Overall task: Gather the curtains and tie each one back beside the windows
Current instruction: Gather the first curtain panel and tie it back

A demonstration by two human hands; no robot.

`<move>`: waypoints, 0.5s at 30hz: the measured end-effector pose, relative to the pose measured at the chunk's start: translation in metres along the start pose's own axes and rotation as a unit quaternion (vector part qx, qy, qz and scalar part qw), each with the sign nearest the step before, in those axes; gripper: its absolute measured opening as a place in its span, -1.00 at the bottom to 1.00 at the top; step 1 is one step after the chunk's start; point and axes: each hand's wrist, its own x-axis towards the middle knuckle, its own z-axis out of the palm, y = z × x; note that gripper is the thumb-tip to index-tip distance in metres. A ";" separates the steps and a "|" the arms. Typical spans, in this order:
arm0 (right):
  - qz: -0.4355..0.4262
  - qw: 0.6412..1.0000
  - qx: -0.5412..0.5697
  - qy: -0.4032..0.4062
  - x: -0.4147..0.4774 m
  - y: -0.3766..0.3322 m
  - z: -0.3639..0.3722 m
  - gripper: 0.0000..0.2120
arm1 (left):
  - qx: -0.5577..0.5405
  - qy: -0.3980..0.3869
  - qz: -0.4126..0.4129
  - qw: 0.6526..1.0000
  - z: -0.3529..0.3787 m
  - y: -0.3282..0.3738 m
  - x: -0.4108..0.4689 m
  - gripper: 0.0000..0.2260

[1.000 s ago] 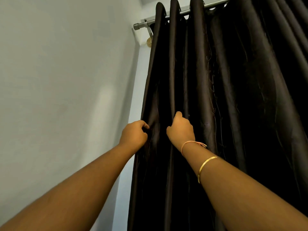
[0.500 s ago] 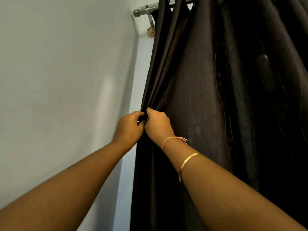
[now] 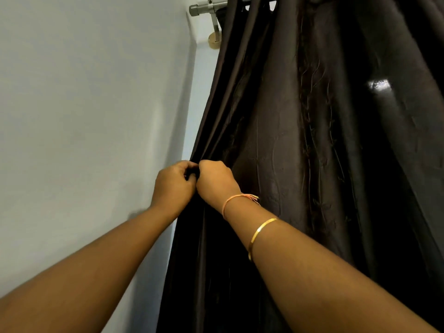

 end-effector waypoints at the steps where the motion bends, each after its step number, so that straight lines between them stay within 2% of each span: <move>1: 0.008 1.000 -0.007 0.008 -0.004 0.005 0.000 -0.76 | -0.012 -0.004 -0.006 1.000 0.005 0.003 0.000 -0.81; 3: 0.014 1.000 -0.024 0.014 -0.011 0.016 0.001 -0.78 | -0.050 -0.001 -0.024 0.998 0.014 0.010 0.000 -0.87; 6: 0.013 1.000 -0.018 0.003 -0.021 0.033 0.000 -0.81 | -0.075 0.000 -0.030 0.997 0.028 0.023 0.001 -0.77; 10: 0.034 0.996 0.063 -0.053 -0.031 0.058 -0.010 -0.91 | -0.034 -0.020 -0.036 0.999 0.045 0.040 0.002 -0.76; 12: 0.043 0.993 0.082 -0.074 -0.036 0.071 -0.020 -0.90 | -0.002 -0.025 -0.030 0.999 0.053 0.049 0.000 -0.84; 13: 0.042 0.994 0.074 -0.067 -0.038 0.077 -0.026 -0.89 | 0.011 -0.025 -0.020 0.999 0.057 0.055 -0.002 -0.87; 15: 0.035 0.999 -0.005 0.010 -0.039 0.087 -0.041 -0.83 | 0.024 -0.029 0.000 0.999 0.064 0.064 -0.007 -0.89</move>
